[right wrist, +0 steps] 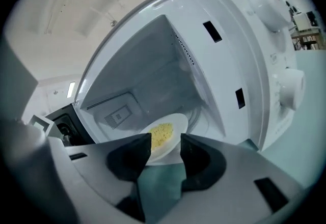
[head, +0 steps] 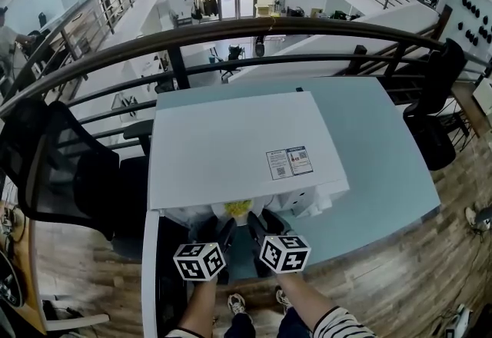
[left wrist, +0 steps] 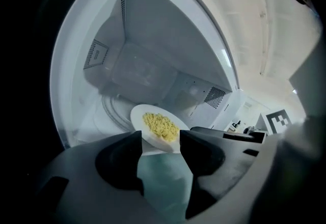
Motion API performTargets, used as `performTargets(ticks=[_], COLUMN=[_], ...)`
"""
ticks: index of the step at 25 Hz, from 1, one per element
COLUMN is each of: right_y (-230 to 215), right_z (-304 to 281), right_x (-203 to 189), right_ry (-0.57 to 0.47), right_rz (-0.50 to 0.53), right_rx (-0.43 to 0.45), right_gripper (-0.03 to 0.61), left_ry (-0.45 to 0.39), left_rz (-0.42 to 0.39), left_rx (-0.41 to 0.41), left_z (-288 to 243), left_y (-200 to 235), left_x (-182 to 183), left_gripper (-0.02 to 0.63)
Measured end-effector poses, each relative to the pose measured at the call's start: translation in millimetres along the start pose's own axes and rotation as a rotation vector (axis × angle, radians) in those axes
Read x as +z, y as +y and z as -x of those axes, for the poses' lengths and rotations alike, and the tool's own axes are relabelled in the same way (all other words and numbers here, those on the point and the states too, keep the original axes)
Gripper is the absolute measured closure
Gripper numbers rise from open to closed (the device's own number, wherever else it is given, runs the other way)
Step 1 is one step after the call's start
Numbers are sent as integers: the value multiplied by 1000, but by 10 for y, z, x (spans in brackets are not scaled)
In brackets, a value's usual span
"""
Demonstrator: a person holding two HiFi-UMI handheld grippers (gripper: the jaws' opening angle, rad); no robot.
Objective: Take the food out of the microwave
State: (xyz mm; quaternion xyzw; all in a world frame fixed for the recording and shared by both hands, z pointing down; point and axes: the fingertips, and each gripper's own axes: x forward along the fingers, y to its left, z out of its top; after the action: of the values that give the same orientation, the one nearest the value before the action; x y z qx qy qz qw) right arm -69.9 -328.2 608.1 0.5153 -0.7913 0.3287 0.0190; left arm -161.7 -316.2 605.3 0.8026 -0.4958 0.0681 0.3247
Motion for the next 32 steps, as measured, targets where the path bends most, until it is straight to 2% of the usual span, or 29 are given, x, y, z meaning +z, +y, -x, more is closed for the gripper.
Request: performTargets(ticks=[11, 19, 26, 28, 30, 32], right_y=[-56, -243, -261, -261, -248, -236], right_z=[182, 62, -47, -59, -58, -32], right_x=[-52, 15, -24, -58, -76, -79], right_ry=[13, 11, 24, 28, 26, 17], right_rz=[-30, -109, -203, -238, -263, -273], right_rx=[-3, -16, 15, 23, 29, 29], right_gripper=[400, 400, 411, 437, 469, 474], left_ry=[-21, -76, -60, -52, -56, -62], left_rz=[42, 145, 198, 201, 212, 238], left_rx=[12, 98, 59, 56, 48, 30], left_z=[141, 34, -95, -118, -116, -95], left_y=[-118, 177, 208, 210, 213, 209], left_x=[-122, -26, -26, -49, -47, -52], left_gripper=[398, 397, 400, 426, 483, 491])
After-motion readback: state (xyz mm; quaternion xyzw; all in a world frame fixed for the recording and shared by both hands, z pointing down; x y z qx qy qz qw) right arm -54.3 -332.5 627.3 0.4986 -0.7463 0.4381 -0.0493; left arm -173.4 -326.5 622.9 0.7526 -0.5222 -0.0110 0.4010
